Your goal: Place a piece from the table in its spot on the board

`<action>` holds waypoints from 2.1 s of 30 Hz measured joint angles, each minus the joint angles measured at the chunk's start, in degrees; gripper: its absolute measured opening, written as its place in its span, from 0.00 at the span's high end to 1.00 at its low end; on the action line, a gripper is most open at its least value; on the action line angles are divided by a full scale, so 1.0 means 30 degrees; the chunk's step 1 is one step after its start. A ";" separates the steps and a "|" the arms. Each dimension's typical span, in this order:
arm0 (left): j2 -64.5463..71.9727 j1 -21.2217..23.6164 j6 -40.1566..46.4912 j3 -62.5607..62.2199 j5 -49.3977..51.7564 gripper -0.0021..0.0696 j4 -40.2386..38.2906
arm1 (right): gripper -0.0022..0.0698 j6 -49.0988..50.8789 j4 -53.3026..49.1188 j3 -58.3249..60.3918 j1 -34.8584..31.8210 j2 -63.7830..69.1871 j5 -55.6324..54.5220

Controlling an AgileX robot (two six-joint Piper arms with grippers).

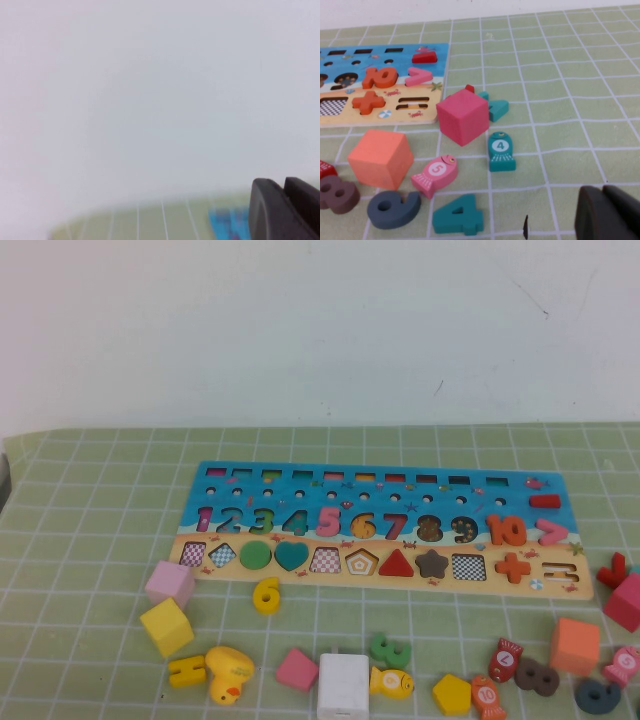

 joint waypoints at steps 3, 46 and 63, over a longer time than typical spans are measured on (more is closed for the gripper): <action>0.0000 0.0000 0.0000 0.0000 -0.2157 0.93 0.0000 | 0.97 0.0000 0.0000 0.0000 0.0000 0.0000 0.0000; 2.3873 -0.0095 0.1733 -2.1716 1.7735 0.97 -0.5423 | 0.97 0.0000 0.0000 0.0000 0.0000 0.0000 0.0000; 3.2770 -0.5999 -0.4196 -2.4554 1.7145 0.69 -0.0247 | 0.97 0.0000 0.0000 0.0000 0.0000 0.0000 0.0000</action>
